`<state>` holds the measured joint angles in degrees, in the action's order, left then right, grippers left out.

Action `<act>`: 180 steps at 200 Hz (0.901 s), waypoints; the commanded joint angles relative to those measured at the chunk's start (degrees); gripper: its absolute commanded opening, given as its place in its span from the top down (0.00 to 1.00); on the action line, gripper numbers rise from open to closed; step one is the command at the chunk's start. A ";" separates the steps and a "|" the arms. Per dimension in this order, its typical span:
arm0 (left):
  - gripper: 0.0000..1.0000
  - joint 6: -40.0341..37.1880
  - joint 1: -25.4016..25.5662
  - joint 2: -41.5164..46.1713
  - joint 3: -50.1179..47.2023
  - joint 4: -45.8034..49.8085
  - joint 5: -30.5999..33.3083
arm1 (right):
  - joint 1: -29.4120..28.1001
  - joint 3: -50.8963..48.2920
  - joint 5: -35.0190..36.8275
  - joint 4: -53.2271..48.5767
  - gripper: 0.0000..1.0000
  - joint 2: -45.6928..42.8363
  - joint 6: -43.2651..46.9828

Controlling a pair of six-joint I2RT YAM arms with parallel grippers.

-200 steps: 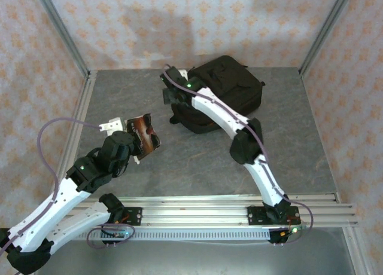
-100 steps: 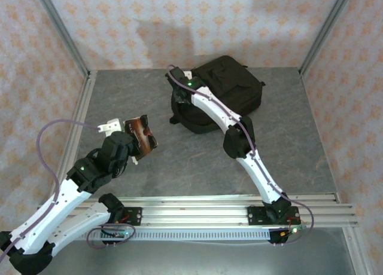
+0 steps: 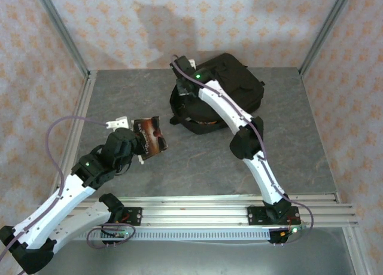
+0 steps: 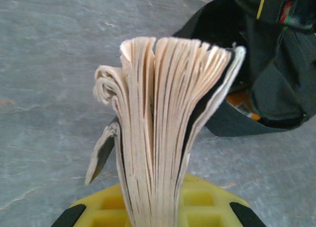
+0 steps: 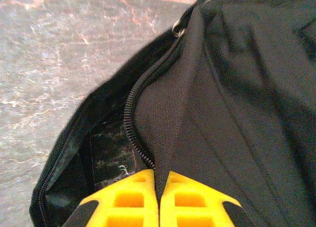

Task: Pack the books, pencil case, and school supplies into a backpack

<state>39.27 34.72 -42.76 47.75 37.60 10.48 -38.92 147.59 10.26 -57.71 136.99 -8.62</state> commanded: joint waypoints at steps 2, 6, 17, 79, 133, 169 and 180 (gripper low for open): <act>1.00 -0.04 -0.61 0.24 2.62 -7.57 -2.98 | -0.19 1.60 -0.59 -2.80 1.00 -6.82 3.69; 1.00 0.16 -0.62 0.01 2.57 -8.17 -3.55 | -0.19 1.64 -0.62 -3.34 1.00 -7.17 4.09; 1.00 0.84 -0.68 -0.57 2.48 -10.17 -5.61 | -0.11 2.07 -1.00 -5.04 1.00 -7.86 4.97; 1.00 7.50 -3.08 -2.00 0.29 -19.54 -13.95 | 0.42 0.74 -11.30 -11.51 1.00 -12.52 -3.59; 1.00 11.67 -4.03 0.72 -1.43 -21.98 -15.94 | 0.24 -9.14 -14.74 -6.52 1.00 -18.51 -16.39; 1.00 13.76 -4.98 -0.46 -2.46 -21.13 -15.66 | -0.36 -14.00 -16.79 -2.73 1.00 -20.89 -26.35; 1.00 15.56 -5.49 -1.53 -4.20 -23.77 -16.99 | -0.63 -13.81 -18.10 -2.76 1.00 -20.34 -28.07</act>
<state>50.98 30.39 -43.11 45.71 20.86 -4.75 -38.57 133.51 -5.26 -65.41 120.09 -28.38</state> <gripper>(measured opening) 0.119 0.054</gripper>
